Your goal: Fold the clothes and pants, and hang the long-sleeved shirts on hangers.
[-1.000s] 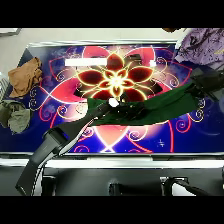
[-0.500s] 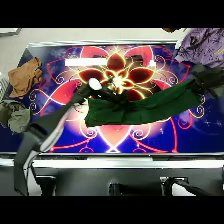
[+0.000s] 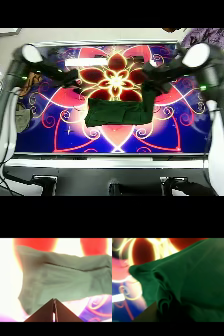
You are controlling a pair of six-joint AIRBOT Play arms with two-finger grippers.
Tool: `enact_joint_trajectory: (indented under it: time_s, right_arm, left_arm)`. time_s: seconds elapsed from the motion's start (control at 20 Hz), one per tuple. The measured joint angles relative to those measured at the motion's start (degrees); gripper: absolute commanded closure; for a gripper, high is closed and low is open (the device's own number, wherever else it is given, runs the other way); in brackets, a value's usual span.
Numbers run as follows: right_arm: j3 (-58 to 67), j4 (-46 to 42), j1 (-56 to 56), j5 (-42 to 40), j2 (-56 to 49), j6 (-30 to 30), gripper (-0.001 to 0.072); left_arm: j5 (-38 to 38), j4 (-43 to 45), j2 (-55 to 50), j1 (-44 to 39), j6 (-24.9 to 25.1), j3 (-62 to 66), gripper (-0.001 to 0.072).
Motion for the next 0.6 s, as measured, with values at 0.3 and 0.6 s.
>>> enact_joint_trajectory:
  time_s: [0.3,0.6]
  right_arm:
    - [0.0,1.66,11.69,-10.62,-6.16,6.1,0.0683]
    - [0.0,5.53,17.57,-17.73,-12.37,7.21,0.0683]
  left_arm:
    - [-2.97,2.99,4.94,6.29,1.42,0.02,0.0688]
    - [-3.45,3.65,5.99,8.11,2.38,0.02,0.0688]
